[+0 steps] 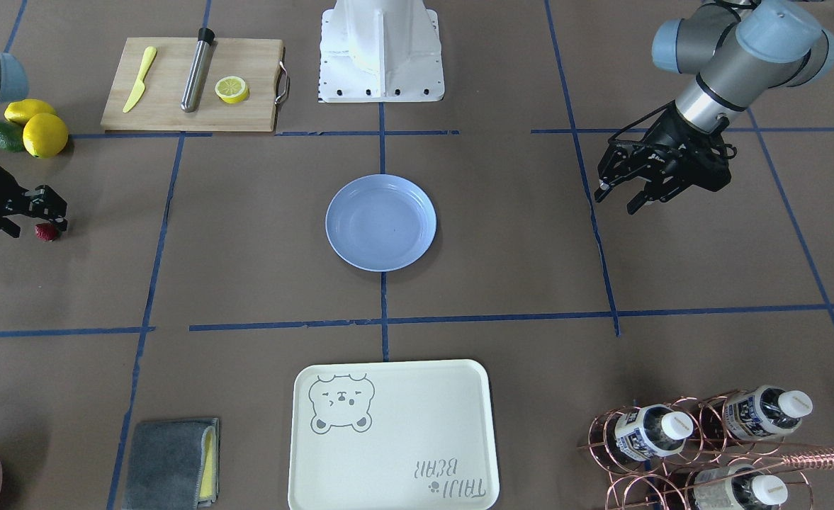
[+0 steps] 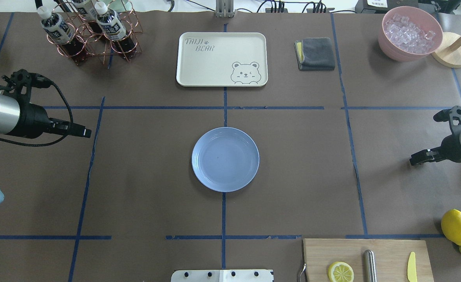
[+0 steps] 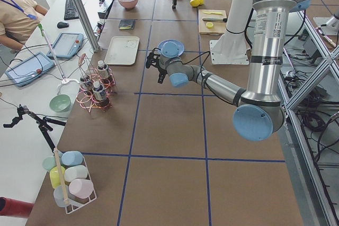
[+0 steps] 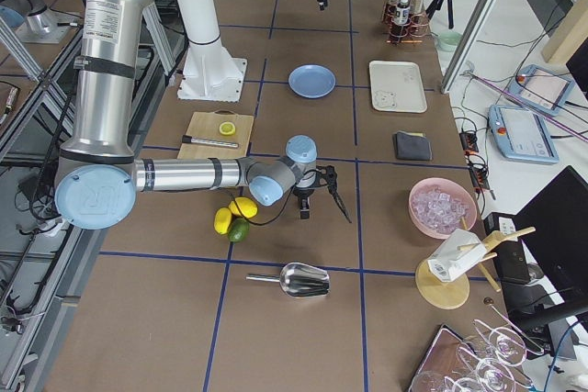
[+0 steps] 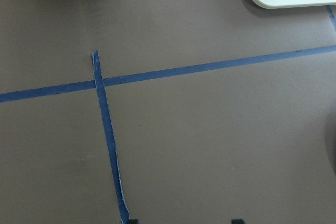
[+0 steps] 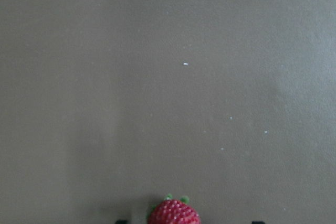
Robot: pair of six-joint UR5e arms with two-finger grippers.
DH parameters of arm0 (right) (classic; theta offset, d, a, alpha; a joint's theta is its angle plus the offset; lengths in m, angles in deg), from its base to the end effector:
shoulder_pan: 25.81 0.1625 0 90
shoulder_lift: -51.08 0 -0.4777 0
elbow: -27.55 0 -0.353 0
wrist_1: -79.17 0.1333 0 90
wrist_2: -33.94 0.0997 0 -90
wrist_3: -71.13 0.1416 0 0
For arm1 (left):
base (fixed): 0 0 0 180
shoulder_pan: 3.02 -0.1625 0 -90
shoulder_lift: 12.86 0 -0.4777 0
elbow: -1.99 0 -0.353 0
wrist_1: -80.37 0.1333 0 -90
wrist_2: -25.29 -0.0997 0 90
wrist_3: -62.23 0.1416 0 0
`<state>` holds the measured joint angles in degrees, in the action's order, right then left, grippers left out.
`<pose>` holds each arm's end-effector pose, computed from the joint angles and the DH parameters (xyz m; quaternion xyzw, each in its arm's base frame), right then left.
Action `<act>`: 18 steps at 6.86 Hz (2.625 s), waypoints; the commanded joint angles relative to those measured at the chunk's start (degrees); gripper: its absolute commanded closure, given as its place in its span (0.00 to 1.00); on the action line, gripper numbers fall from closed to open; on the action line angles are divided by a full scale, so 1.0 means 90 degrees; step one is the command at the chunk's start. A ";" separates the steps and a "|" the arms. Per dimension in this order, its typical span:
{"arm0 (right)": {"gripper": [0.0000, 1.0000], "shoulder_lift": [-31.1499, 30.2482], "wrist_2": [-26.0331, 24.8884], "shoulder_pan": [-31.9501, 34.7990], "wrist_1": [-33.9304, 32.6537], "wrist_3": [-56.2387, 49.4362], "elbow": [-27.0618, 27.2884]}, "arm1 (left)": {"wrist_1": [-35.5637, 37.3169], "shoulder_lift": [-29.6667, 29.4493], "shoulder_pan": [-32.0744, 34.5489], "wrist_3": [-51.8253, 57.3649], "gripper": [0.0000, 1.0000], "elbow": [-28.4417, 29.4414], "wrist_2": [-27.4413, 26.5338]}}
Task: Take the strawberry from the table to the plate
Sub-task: 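Lift the red strawberry with the right gripper, then carry the strawberry with the right gripper over the light blue plate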
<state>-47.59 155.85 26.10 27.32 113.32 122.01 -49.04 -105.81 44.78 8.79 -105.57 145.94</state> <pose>-0.2192 -0.3744 0.7047 0.0450 -0.3819 -0.0473 0.9219 0.2977 -0.4193 0.4907 0.1537 0.5107 0.0495 0.8445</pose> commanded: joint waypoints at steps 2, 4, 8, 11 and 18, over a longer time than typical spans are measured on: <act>0.67 0.0025 -0.0010 -0.0006 0.0008 0.0000 0.0002 | -0.0006 0.0005 0.0001 0.0000 0.31 0.0017 -0.0007; 1.00 0.0055 -0.0020 -0.0006 -0.0001 0.0000 0.0041 | -0.0006 0.0006 -0.0008 0.0000 0.30 0.0027 -0.0007; 1.00 0.0346 0.0038 -0.0006 -0.0119 0.0851 0.0957 | -0.0045 0.0316 0.0176 0.0687 0.30 -0.0041 0.0002; 1.00 0.1516 -0.0340 -0.1106 -0.0128 0.3177 0.1145 | -0.0036 0.1146 0.1033 0.2893 0.30 0.0017 0.0041; 1.00 0.5265 -0.2060 -0.2985 -0.2531 0.5410 -0.0295 | -0.0006 0.1890 0.3195 0.5596 0.00 0.0515 0.1106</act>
<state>-5.24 138.16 -0.36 5.18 160.62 124.89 -49.07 -88.97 73.14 58.58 -101.12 155.84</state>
